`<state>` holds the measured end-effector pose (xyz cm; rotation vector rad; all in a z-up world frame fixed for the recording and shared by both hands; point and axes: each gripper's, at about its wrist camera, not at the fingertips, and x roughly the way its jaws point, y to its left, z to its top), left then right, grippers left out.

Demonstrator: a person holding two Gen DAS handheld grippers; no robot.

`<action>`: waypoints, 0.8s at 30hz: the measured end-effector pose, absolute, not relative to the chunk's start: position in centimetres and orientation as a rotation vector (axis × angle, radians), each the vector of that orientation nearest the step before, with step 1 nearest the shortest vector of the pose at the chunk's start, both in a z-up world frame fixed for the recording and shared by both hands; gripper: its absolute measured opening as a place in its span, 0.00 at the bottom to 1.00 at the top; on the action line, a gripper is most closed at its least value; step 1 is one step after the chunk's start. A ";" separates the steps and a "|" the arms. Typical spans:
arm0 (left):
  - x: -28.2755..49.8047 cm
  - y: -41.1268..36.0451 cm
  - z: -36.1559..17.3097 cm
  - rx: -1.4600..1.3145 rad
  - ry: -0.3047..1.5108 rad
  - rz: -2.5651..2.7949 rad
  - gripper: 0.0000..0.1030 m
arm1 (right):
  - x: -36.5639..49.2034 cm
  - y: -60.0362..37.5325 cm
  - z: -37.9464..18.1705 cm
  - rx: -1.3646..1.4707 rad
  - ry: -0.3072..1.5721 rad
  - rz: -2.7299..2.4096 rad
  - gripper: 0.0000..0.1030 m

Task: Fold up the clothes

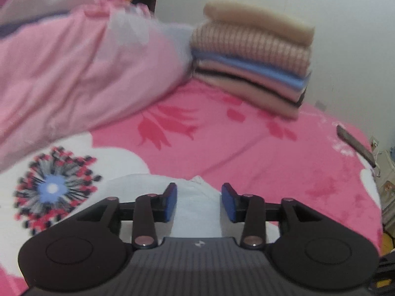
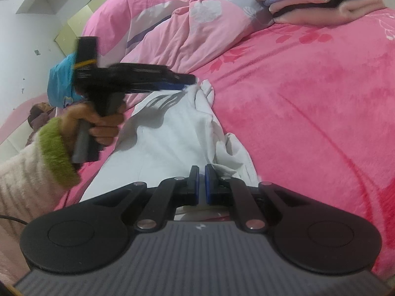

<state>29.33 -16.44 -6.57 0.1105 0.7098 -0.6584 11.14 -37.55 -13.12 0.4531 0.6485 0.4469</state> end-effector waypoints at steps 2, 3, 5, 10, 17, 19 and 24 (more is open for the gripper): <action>27.3 -15.7 -4.9 0.115 0.666 -0.650 0.54 | 11.2 -37.5 -13.1 0.450 0.649 0.446 0.04; 26.3 -15.4 -4.0 0.115 0.647 -0.647 0.56 | 11.2 -37.5 -13.1 0.448 0.649 0.445 0.04; 24.1 -14.7 -2.9 0.122 0.633 -0.640 0.64 | 11.2 -37.5 -13.1 0.448 0.649 0.444 0.04; 19.1 -13.3 -1.7 0.155 0.634 -0.612 0.72 | 11.1 -37.6 -13.2 0.469 0.650 0.447 0.04; 14.7 -12.1 -4.3 0.167 0.714 -0.559 0.75 | 11.1 -37.6 -13.3 0.475 0.648 0.449 0.04; 13.9 -11.7 -5.4 0.170 0.747 -0.536 0.75 | 11.1 -37.6 -13.3 0.475 0.648 0.449 0.04; 11.8 -10.7 -7.8 0.177 0.808 -0.485 0.75 | 11.1 -37.6 -13.3 0.479 0.648 0.451 0.04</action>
